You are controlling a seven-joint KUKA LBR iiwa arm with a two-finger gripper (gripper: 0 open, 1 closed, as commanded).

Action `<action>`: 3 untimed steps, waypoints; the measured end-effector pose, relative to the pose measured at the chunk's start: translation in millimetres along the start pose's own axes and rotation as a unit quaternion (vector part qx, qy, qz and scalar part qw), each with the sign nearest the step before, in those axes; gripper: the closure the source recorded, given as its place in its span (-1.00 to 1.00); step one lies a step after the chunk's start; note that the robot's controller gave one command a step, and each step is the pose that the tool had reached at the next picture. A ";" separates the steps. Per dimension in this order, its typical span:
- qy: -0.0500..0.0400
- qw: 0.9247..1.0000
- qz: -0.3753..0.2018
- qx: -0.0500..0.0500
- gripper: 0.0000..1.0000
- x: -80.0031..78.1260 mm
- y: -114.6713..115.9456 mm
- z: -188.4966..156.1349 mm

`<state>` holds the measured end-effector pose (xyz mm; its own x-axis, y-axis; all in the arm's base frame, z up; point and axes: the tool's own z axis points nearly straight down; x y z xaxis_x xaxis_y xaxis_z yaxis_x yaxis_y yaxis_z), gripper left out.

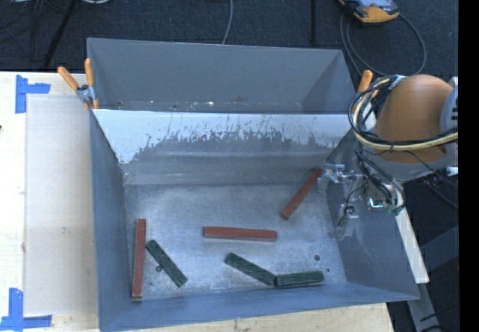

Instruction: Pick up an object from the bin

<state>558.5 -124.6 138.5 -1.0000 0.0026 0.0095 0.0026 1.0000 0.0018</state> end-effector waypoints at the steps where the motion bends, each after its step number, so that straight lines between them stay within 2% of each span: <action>1: -0.004 1.000 -0.002 0.001 -1.00 -1.9 0.6 -4.4; 2: -0.010 1.000 -0.029 0.002 -1.00 -64.4 36.2 60.7; 3: -0.005 0.996 -0.086 0.001 -1.00 -62.3 38.1 26.8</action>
Offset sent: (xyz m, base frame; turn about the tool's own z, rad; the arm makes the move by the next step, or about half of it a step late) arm 0.0638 0.0385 -0.0685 -0.0615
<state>620.6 -86.7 111.2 -0.9856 -0.1694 -0.0004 -0.1694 0.9856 0.0005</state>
